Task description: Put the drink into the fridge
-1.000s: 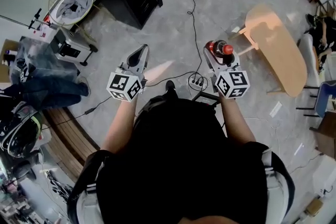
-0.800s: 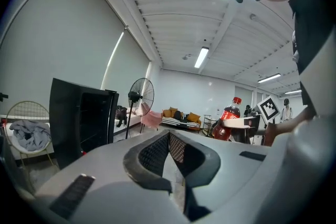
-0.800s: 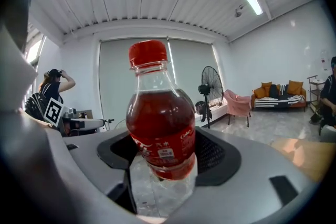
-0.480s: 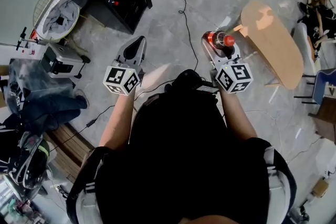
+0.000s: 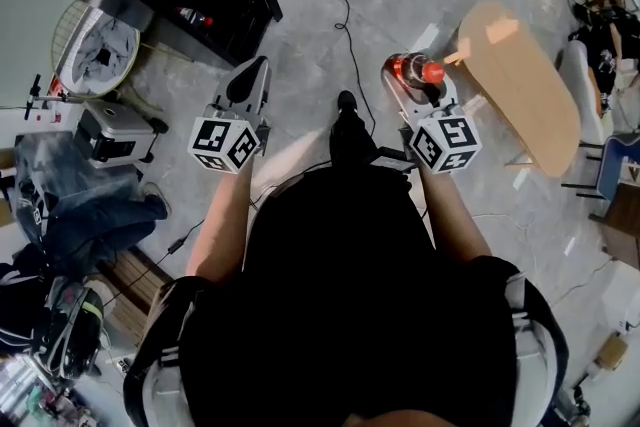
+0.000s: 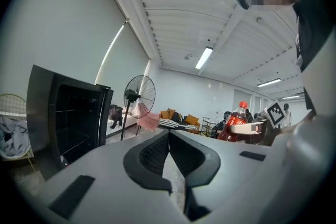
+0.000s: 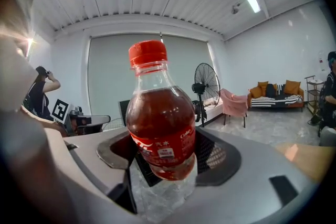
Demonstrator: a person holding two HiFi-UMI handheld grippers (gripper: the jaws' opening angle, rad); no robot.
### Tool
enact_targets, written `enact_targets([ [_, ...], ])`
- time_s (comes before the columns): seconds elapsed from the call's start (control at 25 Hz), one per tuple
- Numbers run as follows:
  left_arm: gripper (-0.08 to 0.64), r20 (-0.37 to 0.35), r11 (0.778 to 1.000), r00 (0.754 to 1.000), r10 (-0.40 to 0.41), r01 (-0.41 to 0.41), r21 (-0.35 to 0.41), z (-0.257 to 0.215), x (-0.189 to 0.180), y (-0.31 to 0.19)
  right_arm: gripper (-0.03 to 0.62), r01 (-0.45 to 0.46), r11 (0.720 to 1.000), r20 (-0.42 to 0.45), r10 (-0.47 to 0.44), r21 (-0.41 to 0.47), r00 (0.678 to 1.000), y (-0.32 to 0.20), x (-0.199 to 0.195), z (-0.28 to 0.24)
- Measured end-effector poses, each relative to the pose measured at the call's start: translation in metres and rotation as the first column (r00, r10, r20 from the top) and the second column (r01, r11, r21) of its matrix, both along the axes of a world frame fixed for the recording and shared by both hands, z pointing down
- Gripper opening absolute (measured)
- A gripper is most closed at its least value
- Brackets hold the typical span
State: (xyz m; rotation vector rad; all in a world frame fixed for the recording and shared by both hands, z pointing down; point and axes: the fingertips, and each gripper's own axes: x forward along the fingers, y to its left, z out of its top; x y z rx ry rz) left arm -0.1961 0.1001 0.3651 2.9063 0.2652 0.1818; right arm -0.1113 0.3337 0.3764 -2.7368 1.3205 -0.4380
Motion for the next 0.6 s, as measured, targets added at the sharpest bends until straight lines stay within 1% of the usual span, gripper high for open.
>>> enact_targets([
  [0.12, 0.015, 0.011, 1.000, 1.000, -0.001, 0.001, 0.009, 0.001, 0.041, -0.005, 0.310, -0.005, 1.000, 0.004, 0.005, 0.011, 1.000, -0.008, 0.043, 0.003],
  [0.32, 0.015, 0.027, 0.999, 1.000, -0.008, 0.007, 0.032, -0.008, 0.116, -0.019, 0.310, 0.015, 1.000, 0.007, -0.015, 0.022, 1.000, -0.022, 0.115, -0.002],
  [0.6, 0.015, 0.045, 0.998, 0.998, -0.049, 0.047, 0.041, -0.016, 0.212, -0.035, 0.310, 0.031, 0.999, 0.017, -0.032, 0.020, 0.999, -0.030, 0.224, -0.008],
])
